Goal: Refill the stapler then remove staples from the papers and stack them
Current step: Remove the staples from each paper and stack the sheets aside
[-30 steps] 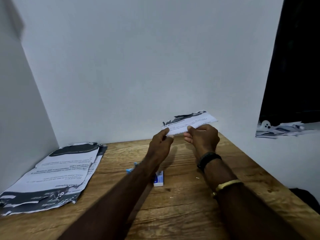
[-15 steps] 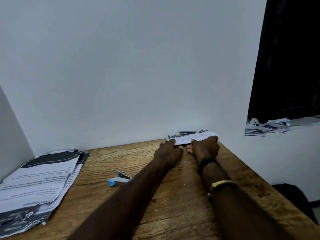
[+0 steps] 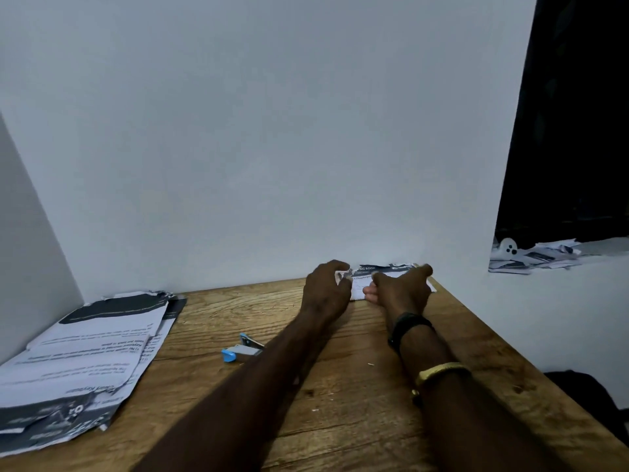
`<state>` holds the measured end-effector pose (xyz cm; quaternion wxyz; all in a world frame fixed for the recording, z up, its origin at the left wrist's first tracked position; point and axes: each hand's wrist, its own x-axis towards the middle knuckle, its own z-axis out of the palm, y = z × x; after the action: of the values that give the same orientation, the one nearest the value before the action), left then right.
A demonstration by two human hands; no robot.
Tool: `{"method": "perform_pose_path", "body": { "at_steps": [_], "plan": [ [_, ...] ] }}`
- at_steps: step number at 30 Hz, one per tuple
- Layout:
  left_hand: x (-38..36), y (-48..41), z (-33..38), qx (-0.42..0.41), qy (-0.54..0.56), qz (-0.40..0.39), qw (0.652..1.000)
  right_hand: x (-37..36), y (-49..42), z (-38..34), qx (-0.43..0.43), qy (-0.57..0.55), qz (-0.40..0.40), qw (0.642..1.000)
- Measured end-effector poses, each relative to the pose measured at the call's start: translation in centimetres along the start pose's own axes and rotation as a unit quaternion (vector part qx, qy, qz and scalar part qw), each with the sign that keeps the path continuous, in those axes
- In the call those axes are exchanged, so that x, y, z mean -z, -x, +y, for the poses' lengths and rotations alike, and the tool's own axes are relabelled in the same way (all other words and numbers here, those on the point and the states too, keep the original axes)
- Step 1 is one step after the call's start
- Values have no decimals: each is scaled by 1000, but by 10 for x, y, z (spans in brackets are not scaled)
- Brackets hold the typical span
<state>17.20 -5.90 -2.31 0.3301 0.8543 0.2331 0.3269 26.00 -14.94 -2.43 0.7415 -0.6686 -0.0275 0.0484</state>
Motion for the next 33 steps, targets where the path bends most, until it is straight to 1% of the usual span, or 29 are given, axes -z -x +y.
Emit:
{"method": "perform_pose_path", "body": {
  "at_steps": [3,5,7,9,12,18,23,26,30,33],
  "plan": [
    [25,12,5,-21,53,60,997,-13,26,-13,58,2,-60,996],
    [42,21,3,-34,82,90,992,-23,47,-20,81,-10,-113,990],
    [62,33,-1,-38,108,125,986,-35,72,-24,86,-41,-162,982],
    [82,43,-8,-30,122,160,979,-47,96,-26,85,-61,-194,975],
    [117,57,-22,-20,109,210,972,-69,133,-28,89,-61,-231,967],
    [178,83,-60,44,79,280,956,-113,191,-19,103,7,-284,953],
    [210,102,-97,113,59,312,942,-152,220,1,116,89,-327,934],
    [223,106,-116,146,71,333,929,-173,231,13,117,132,-343,923],
    [239,103,-137,192,63,338,919,-200,238,26,120,196,-363,903],
    [248,101,-148,225,56,330,915,-216,239,36,118,236,-359,895]
  ]
}}
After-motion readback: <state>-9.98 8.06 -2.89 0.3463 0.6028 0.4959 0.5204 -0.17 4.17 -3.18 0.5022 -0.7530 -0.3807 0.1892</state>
